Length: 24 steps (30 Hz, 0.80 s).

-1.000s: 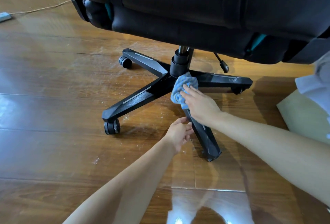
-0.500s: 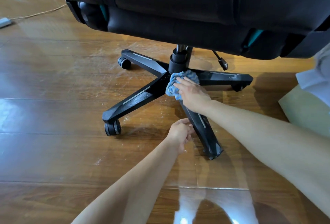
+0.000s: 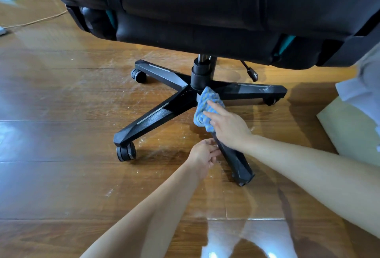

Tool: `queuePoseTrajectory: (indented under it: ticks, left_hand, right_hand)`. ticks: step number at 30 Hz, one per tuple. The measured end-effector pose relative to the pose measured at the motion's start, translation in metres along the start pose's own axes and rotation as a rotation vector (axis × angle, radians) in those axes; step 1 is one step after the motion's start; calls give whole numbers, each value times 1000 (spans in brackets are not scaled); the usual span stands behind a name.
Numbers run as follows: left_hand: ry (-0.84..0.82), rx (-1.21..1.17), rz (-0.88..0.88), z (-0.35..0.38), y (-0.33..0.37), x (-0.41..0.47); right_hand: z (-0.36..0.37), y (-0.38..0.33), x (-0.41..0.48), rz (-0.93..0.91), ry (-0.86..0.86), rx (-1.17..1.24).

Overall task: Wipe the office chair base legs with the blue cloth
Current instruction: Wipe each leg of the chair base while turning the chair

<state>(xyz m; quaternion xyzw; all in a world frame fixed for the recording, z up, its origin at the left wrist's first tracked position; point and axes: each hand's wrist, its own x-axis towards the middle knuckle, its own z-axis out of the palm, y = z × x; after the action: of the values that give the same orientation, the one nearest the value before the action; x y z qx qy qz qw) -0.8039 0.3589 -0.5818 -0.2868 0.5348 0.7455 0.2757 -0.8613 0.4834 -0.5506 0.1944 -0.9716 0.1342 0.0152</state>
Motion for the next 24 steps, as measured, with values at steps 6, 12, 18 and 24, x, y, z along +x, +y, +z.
queuePoseTrajectory:
  ticks: [6, 12, 18, 24]
  left_hand:
    - [41, -60, 19, -1, -3, 3]
    - [16, 2, 85, 3, -5, 8]
    - [37, -7, 75, 3, -7, 10]
    - [95, -64, 10, -7, 6, 11]
  right_hand:
    - [-12, -3, 38, 107, -68, 129]
    - [-3, 24, -25, -14, -43, 162]
    - [3, 32, -45, -15, -14, 252]
    - [-4, 19, 31, 73, -54, 315]
